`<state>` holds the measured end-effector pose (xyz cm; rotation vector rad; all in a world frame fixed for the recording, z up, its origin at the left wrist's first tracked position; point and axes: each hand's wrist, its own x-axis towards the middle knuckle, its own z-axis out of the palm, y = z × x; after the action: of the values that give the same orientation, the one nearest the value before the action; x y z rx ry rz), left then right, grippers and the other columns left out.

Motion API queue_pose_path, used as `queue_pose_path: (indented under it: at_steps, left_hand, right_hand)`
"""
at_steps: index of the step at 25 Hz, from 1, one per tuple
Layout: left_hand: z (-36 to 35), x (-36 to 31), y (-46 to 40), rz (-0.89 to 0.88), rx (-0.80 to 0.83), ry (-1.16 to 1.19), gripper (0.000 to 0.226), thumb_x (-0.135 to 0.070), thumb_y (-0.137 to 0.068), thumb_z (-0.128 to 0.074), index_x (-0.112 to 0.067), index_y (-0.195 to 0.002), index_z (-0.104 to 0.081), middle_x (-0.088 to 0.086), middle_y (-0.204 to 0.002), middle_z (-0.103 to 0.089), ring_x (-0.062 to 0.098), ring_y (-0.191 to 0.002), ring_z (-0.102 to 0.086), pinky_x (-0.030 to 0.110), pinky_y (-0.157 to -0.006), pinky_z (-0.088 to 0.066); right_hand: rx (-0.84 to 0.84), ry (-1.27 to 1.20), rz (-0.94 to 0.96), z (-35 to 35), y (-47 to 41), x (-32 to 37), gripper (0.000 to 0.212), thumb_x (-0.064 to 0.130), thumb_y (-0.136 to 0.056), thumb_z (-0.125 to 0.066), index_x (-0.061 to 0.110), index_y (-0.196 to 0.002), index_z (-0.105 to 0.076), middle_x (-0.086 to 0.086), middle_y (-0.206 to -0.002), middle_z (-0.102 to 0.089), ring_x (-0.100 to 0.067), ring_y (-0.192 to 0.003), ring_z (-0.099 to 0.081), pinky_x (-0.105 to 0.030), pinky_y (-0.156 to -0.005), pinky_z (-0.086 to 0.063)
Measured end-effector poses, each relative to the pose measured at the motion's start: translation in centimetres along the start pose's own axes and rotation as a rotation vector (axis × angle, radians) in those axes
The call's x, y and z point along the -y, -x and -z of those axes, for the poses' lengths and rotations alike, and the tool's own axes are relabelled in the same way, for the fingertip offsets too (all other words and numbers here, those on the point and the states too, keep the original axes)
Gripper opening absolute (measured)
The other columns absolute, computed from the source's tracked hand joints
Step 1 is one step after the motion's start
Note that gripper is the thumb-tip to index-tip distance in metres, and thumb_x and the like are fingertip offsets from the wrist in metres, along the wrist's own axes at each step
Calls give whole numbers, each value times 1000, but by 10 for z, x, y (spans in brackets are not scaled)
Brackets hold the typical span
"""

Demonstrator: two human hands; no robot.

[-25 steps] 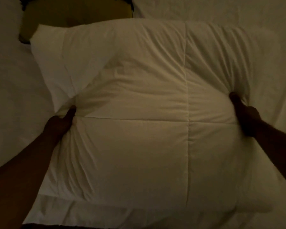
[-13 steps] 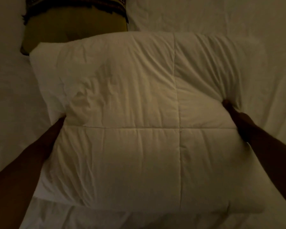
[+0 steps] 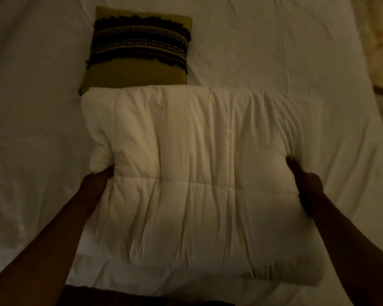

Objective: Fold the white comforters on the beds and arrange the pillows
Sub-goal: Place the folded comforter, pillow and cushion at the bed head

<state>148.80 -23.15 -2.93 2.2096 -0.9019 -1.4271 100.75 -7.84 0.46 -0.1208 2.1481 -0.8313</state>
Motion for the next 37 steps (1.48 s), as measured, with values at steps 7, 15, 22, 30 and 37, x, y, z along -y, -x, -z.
queue_pose_path:
  at_steps: [7,15,22,30,37]
  left_hand:
    - [70,23,83,-11,-52,216,111,-65,-54,-83,-8,-142,-48,14,-137,-57,29,-111,-59,42,-93,-48]
    - [172,91,147,-45,-188,434,73,-35,-80,-78,-4,-140,-49,13,-137,-56,21,-106,-53,31,-87,-41]
    - [331,167,135,27,-222,575,107,-59,-53,-84,-11,-141,-47,10,-129,-58,32,-110,-57,50,-100,-47]
    - [442,194,103,11,-273,730,111,-81,-47,-75,-30,-141,-46,-3,-130,-55,26,-116,-55,47,-98,-47]
    - [477,158,52,84,-308,887,92,-68,-69,-68,-25,-146,-40,4,-129,-55,30,-112,-54,48,-95,-45]
  right_hand:
    - [59,-57,145,-5,88,18,113,75,-66,-68,1,-145,-37,-18,-145,-47,-36,-129,-47,-40,-108,-35]
    - [185,-25,235,-111,229,9,112,75,-54,-77,8,-138,-48,-7,-130,-59,-30,-112,-58,-33,-90,-46]
    - [242,61,347,-229,362,8,112,75,-52,-78,12,-138,-46,-4,-118,-58,-24,-97,-55,-36,-86,-47]
    - [346,142,451,-359,465,24,110,81,-49,-74,20,-136,-44,7,-104,-55,-18,-93,-56,-37,-82,-46]
    - [409,159,498,-447,460,93,110,81,-48,-75,24,-137,-44,3,-122,-56,-20,-103,-57,-37,-81,-50]
